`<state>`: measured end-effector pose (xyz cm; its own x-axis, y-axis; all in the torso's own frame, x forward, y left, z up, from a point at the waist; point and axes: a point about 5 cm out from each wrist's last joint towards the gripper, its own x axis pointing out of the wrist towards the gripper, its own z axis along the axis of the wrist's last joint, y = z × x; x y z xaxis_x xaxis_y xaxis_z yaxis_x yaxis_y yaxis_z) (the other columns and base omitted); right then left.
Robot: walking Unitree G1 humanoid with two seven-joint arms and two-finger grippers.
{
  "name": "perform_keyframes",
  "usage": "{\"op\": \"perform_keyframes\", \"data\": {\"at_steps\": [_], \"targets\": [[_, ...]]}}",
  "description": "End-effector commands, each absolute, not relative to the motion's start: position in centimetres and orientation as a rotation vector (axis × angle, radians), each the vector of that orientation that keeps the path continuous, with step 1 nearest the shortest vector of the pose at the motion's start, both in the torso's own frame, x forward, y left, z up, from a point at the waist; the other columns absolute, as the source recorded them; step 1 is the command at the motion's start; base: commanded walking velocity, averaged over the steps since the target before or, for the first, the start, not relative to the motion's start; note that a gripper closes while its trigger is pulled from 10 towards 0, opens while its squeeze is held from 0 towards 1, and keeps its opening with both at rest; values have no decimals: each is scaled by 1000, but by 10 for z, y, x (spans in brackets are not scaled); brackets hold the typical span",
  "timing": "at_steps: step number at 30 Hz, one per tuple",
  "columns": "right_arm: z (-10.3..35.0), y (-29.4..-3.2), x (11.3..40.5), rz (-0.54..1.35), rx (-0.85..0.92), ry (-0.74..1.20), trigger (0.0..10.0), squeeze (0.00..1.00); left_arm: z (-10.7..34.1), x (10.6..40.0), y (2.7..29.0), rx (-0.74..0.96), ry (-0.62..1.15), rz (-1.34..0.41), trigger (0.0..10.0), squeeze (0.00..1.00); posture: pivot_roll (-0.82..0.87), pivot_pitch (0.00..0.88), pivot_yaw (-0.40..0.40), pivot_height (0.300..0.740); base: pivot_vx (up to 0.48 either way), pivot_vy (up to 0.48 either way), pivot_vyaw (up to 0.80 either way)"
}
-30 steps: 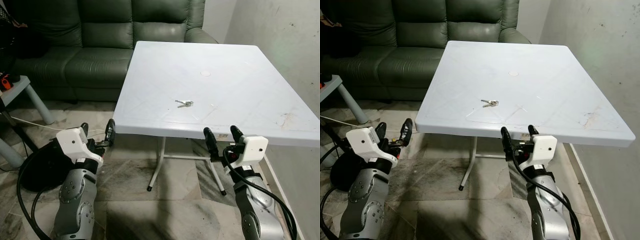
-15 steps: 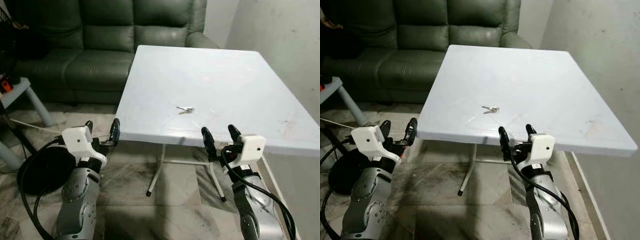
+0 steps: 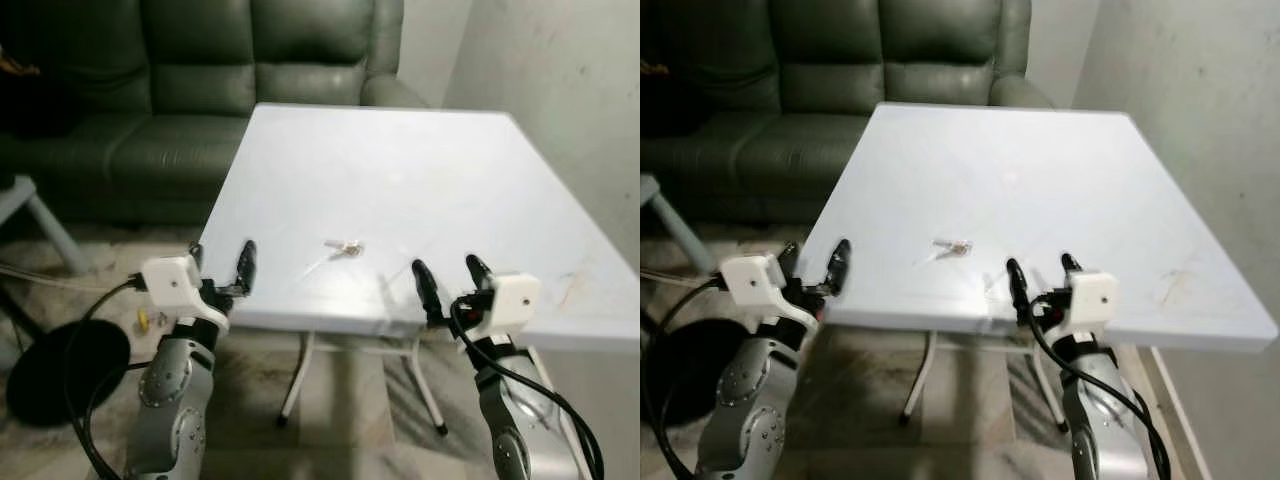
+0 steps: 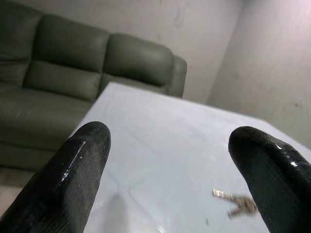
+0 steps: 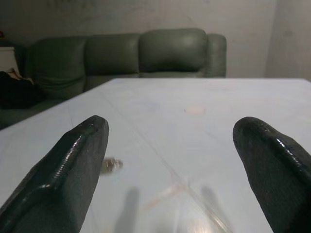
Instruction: Hang keys on a hook
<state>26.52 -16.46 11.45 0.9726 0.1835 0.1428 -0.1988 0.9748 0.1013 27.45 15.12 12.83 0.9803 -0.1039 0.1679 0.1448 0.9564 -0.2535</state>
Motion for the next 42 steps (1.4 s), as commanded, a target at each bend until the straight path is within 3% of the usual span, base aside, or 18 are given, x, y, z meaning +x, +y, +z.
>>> {"op": "perform_keyframes", "data": {"at_steps": [1, 8, 18, 35, 42], "targets": [[120, -157, 267, 216, 122, -153, 10000, 0, 130, 273, 159, -247, -159, -104, 10000, 0, 22, 0, -29, 736, 375, 0, 0], [121, -155, 267, 229, 116, -151, 10000, 0, 130, 273, 157, -253, -159, -102, 10000, 0, 23, 0, -31, 736, 359, 0, 0], [120, -154, 268, 259, 55, -142, 10000, 0, 131, 271, 151, -229, -168, -115, 10000, 0, 26, 0, -34, 736, 0, 0, 0], [118, -152, 269, 280, 26, -130, 10000, 0, 129, 271, 148, -228, -161, -130, 10000, 0, 24, 0, -37, 736, 0, 0, 764], [118, -152, 269, 277, 45, -122, 10000, 0, 128, 272, 146, -229, -156, -134, 10000, 0, 23, 0, -37, 736, 0, 0, 72]]}}
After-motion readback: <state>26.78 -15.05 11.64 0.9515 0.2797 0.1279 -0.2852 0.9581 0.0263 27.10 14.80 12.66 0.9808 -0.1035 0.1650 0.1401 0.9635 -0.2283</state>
